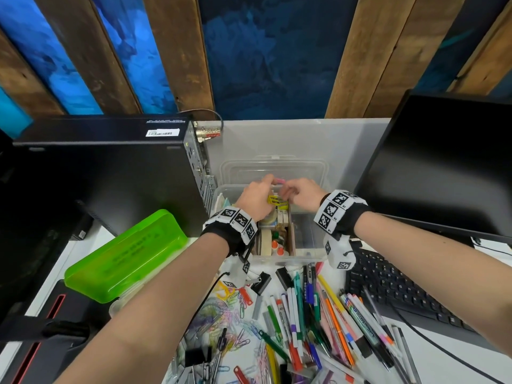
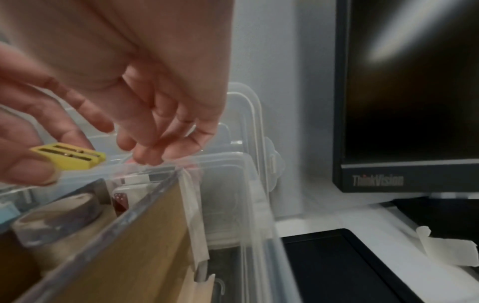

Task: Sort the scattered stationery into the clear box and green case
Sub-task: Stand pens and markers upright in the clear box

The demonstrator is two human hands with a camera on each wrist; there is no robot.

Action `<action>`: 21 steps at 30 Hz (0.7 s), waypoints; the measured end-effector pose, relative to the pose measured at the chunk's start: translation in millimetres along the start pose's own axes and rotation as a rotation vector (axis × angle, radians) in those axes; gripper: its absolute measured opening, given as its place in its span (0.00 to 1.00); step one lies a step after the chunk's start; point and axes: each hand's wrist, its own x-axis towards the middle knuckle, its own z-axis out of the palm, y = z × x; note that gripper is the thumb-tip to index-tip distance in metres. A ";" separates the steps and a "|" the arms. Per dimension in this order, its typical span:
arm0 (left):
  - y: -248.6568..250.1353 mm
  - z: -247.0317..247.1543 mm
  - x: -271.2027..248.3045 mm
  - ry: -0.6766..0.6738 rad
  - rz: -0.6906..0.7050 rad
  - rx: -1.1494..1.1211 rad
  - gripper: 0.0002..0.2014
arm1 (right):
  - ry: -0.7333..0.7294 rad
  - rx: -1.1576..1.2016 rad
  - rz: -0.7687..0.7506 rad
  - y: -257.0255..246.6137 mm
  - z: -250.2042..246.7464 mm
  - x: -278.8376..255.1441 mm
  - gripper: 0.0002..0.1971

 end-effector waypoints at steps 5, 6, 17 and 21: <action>5.8 4.8 -0.8 -0.010 0.041 0.064 0.28 | -0.021 -0.247 -0.028 -6.0 4.6 -5.5 0.14; 7.1 6.0 0.3 -0.015 0.051 0.106 0.29 | 0.001 -0.280 -0.034 -6.2 5.7 -5.5 0.15; 24.1 23.7 20.8 -0.121 0.039 0.279 0.26 | 0.055 -0.210 -0.031 7.0 -3.7 -9.1 0.12; 24.4 26.3 25.1 -0.122 0.036 0.297 0.26 | 0.056 -0.176 -0.023 6.9 -6.4 -10.7 0.11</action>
